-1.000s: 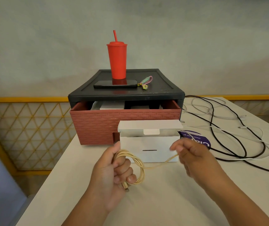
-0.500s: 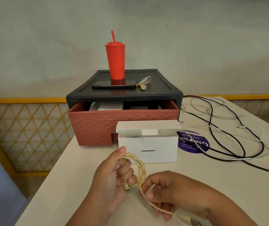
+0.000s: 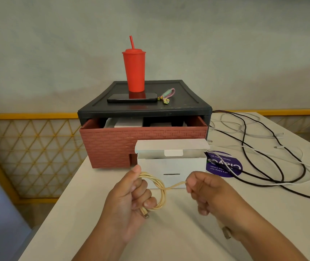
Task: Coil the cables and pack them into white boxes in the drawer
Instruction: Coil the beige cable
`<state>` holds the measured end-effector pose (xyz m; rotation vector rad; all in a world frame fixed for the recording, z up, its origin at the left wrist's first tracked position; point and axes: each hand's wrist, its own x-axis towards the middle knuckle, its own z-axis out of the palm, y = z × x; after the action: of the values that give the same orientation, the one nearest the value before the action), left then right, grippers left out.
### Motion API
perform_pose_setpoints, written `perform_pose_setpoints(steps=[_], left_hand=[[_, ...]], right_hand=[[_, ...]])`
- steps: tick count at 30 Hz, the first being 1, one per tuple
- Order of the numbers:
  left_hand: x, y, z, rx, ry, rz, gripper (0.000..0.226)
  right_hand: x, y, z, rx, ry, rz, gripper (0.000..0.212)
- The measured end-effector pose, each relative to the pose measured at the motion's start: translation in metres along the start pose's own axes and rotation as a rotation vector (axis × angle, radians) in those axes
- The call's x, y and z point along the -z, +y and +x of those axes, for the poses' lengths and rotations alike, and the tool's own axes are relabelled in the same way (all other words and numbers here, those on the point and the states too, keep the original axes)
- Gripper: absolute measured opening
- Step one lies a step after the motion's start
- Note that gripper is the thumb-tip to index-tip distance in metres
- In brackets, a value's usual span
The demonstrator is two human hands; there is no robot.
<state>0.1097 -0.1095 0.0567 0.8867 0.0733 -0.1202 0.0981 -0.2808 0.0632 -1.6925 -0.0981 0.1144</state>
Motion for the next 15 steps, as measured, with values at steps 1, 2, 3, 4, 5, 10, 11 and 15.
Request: perform_pose_setpoints(steps=[1, 2, 3, 4, 5, 10, 11, 15], left_hand=[[-0.001, -0.001, -0.001, 0.002, -0.003, 0.001, 0.04], [-0.002, -0.002, -0.001, 0.002, -0.004, 0.002, 0.04], [-0.002, -0.002, -0.001, 0.0, -0.001, 0.001, 0.04], [-0.001, -0.001, -0.001, -0.003, 0.006, -0.006, 0.04], [0.0, 0.001, 0.0, -0.005, 0.014, -0.02, 0.04], [0.005, 0.006, 0.005, -0.001, 0.017, -0.114, 0.043], [0.005, 0.006, 0.005, 0.003, 0.01, -0.131, 0.043], [0.003, 0.005, 0.004, 0.021, -0.013, -0.157, 0.044]], right_hand=[[0.001, 0.002, 0.001, 0.012, 0.031, -0.028, 0.04], [0.001, 0.005, 0.003, 0.031, 0.06, -0.091, 0.039], [0.001, 0.007, 0.004, 0.059, 0.082, -0.187, 0.039], [0.001, 0.01, 0.004, 0.097, 0.088, -0.297, 0.038], [0.0, 0.012, 0.004, 0.138, 0.07, -0.404, 0.036], [-0.008, 0.022, 0.005, 0.278, -0.061, -0.916, 0.021], [-0.009, 0.023, 0.006, 0.303, -0.045, -0.974, 0.019], [-0.01, 0.022, 0.009, 0.324, 0.224, -0.979, 0.024]])
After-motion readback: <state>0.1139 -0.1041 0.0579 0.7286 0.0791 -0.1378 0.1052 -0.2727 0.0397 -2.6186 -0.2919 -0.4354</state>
